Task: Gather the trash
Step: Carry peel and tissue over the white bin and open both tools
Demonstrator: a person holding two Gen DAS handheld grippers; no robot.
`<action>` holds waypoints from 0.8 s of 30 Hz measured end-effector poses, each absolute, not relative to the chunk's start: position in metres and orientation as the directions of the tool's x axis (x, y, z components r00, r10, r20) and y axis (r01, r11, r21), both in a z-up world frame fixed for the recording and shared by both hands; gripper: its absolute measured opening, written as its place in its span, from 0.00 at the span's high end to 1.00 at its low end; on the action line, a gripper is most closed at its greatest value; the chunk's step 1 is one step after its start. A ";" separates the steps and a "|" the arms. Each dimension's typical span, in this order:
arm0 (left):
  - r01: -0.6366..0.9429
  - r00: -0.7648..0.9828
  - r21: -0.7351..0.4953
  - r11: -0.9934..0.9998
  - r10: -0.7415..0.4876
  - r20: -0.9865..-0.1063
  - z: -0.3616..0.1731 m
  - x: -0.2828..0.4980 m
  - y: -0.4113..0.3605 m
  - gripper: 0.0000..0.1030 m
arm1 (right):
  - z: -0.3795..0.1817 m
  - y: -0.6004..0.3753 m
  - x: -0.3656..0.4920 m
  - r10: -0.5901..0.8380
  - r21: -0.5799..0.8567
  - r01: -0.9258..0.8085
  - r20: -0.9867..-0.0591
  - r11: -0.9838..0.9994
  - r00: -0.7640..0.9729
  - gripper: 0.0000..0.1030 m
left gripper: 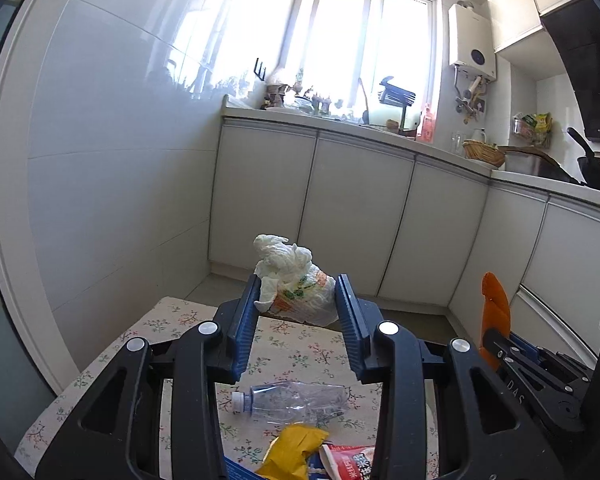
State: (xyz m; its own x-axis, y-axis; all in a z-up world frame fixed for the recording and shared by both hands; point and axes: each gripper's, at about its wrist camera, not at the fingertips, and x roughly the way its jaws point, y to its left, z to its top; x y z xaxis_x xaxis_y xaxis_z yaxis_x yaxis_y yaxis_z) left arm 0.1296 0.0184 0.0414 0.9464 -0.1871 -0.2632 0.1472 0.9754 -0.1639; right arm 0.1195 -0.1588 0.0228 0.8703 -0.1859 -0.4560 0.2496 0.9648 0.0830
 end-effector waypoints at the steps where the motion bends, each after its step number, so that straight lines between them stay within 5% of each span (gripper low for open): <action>1: 0.159 0.944 -0.161 0.974 -0.198 -0.263 0.042 0.129 0.013 0.65 | 0.023 -0.162 0.117 -0.198 0.079 0.260 -0.453 0.962 0.869 0.84; 24: 0.436 0.829 -0.138 0.889 -0.456 -0.324 0.023 0.105 -0.132 0.65 | -0.008 -0.311 0.058 -0.414 0.036 0.513 -0.545 0.857 0.729 0.81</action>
